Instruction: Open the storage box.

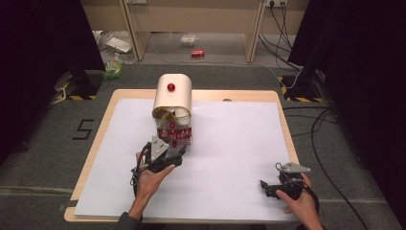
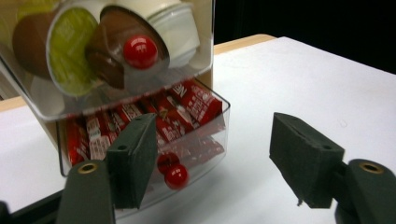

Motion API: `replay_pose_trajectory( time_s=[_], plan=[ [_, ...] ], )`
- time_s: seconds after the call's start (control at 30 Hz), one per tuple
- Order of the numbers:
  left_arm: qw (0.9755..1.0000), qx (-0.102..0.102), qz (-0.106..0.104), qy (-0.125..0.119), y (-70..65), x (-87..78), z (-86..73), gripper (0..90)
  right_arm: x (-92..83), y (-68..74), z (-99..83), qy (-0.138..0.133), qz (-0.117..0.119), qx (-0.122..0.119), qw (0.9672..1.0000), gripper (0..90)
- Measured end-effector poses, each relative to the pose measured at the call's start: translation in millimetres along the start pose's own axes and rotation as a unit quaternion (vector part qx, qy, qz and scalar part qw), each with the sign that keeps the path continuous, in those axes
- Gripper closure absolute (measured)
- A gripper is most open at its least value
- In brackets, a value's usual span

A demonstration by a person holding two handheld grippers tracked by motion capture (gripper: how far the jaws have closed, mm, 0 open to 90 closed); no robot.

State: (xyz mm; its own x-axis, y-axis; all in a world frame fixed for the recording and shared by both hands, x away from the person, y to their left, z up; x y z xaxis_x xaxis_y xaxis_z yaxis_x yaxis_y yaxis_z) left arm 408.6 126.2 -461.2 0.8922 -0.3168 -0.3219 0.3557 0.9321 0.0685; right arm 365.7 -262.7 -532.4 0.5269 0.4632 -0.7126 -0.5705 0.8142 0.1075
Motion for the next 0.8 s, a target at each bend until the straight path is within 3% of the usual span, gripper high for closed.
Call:
replay_pose_trajectory(
  time_s=[0.27,0.63,0.8],
  plan=[
    [0.9999,0.003,-0.008,0.013,3.2,13.0,3.6,28.0,0.0,0.0,0.0,0.0,0.0,0.0,1.0,0.6],
    [0.9993,0.007,-0.015,0.035,7.9,30.7,-6.1,26.6,0.0,0.0,0.0,0.0,0.0,0.0,1.0,0.6],
    [0.9989,-0.005,-0.024,0.04,9.6,30.0,-5.3,26.8,0.0,0.1,-0.1,0.0,0.0,0.001,1.0,0.6]
  ],
)
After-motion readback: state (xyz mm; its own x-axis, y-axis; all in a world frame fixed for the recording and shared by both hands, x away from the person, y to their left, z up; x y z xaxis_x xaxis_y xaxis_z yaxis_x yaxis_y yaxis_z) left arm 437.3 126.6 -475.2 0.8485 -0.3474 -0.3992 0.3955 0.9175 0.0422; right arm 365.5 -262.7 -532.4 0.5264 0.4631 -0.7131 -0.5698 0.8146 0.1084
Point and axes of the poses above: each handheld gripper's, and its own axes: x roughly forward along the jaws, z roughly out of its top, y roughly to its left, the point moved 5 cm from there along x, roughly forward along the jaws, and after that the axes turned 9 degrees about z, right-handed, at the moved point
